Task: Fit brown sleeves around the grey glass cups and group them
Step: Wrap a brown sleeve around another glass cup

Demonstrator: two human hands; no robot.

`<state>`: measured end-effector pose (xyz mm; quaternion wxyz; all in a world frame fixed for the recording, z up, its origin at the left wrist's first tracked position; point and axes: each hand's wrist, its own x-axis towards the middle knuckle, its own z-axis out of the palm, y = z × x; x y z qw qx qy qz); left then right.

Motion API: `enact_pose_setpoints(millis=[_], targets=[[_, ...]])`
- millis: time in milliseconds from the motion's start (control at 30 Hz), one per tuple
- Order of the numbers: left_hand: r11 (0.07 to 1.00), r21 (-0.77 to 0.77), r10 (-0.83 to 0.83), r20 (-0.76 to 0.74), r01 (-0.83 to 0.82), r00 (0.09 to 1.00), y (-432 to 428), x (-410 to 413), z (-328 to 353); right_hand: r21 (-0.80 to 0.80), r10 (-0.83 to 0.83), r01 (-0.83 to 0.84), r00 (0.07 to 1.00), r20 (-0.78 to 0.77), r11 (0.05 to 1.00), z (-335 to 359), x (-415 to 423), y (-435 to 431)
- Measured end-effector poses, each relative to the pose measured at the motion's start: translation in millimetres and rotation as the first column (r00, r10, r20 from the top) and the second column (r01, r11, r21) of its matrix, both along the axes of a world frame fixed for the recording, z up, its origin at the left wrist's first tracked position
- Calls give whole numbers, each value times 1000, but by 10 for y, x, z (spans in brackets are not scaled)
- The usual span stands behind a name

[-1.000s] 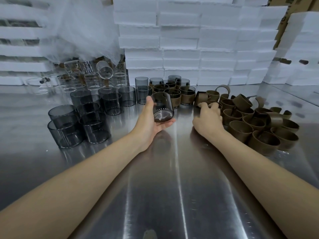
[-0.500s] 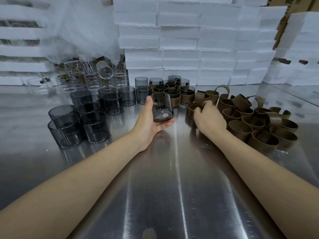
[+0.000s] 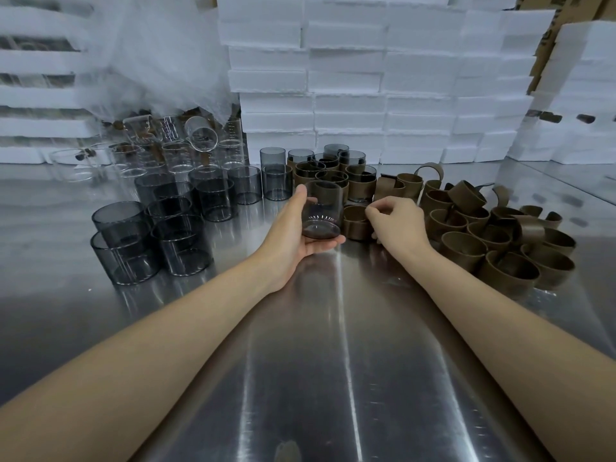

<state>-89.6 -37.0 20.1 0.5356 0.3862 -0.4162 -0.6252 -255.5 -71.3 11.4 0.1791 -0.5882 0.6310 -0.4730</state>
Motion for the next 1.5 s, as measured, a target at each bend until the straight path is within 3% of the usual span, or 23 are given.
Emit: enact_pose_setpoints(millis=[233, 567, 633, 700, 800, 867, 933, 1067, 1200, 1500], targets=[[1000, 1, -2, -7, 2, 1000, 2, -2, -1, 39, 21, -25, 994, 110, 999, -26, 9, -11], [1000, -17, 23, -28, -24, 999, -17, -2, -12, -240, -31, 81, 978, 205, 968, 50, 30, 30], [999, -7, 31, -45, -31, 999, -22, 2, -2, -218, 103, -20, 921, 376, 976, 76, 62, 47], [999, 1, 52, -75, -52, 996, -38, 12, -3, -197, 268, -191, 803, 531, 962, 87, 132, 70], [993, 11, 119, -137, -118, 984, -74, 35, -13, -112, 366, -373, 728, 579, 921, 59, 241, 104], [988, 30, 152, -177, -149, 972, -95, 57, -23, -63, 347, -389, 719, 602, 919, 23, 281, 87], [988, 42, 152, -200, -146, 968, -111, 89, -26, -32, 270, -305, 782, 561, 952, -7, 273, 44], [992, 34, 128, -190, -124, 973, -115, 83, -33, -95, 76, -49, 950, 303, 994, 4, 158, 5], [989, -22, 140, -111, -144, 984, -86, 48, -25, -146, 111, -57, 912, 395, 988, 44, 182, 42], [985, -144, 88, -40, -93, 995, -55, 51, -72, -225, 216, -148, 925, 314, 963, 1, 302, 129]])
